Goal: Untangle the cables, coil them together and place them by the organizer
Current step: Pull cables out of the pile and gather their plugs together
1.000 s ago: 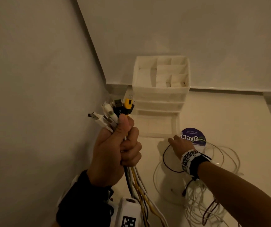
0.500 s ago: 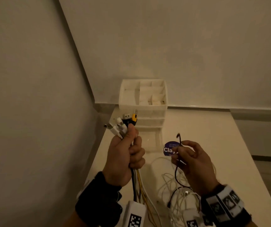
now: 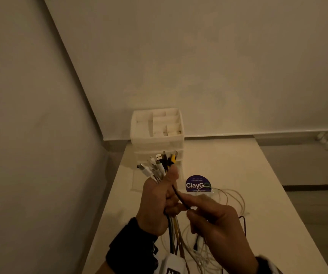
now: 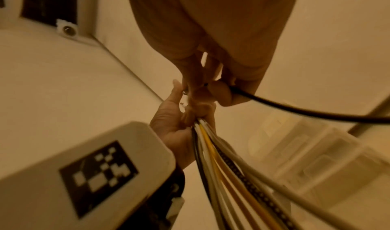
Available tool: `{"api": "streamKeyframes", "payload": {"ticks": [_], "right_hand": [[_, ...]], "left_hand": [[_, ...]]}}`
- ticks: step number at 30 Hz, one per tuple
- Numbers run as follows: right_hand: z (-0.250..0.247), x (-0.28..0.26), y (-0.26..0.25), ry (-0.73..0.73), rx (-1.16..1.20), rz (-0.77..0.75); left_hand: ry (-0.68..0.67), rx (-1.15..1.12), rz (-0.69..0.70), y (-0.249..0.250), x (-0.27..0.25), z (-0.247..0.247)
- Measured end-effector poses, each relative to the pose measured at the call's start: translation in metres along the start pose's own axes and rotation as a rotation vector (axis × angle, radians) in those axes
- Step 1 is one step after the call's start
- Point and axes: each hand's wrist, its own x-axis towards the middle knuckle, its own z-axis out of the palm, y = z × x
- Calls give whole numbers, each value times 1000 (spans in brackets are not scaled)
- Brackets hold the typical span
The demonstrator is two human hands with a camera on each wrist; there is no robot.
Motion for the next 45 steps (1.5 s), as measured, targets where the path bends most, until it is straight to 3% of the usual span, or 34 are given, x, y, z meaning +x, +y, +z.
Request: {"api": "streamKeyframes", "payload": {"ticks": [6,10,16,19,22,26,29,32,36,39,45], "right_hand": [[6,-16,2,-8,-120,0],[4,-34,14,-82,-65,166],[-23,-47,44,-204,-395,98],[-38,-42,51,-257,-549,9],[-61,-44,61,-264,-634,118],[-70,-46,59,-154,-516,330],[-52,-33,43,-75,-347,385],[-37,-17,22,-37,-63,394],[-36,-8,4,-70,135,358],[-40,-9,5,-131,112,292],[-56,-13,32,-160,0,152]], "left_hand": [[49,142,107,-5,-8,0],[55,21,152,7,-8,-13],[7,-60,157,43,-7,-42],[41,-21,251,59,-7,-53],[44,18,324,82,-8,-71],[-46,353,309,69,-20,-63],[-160,770,351,25,-27,-31],[-324,924,272,-17,-28,-13],[-228,899,314,-38,-22,-4],[-155,955,367,-30,-17,-5],[154,869,477,12,2,-21]]}}
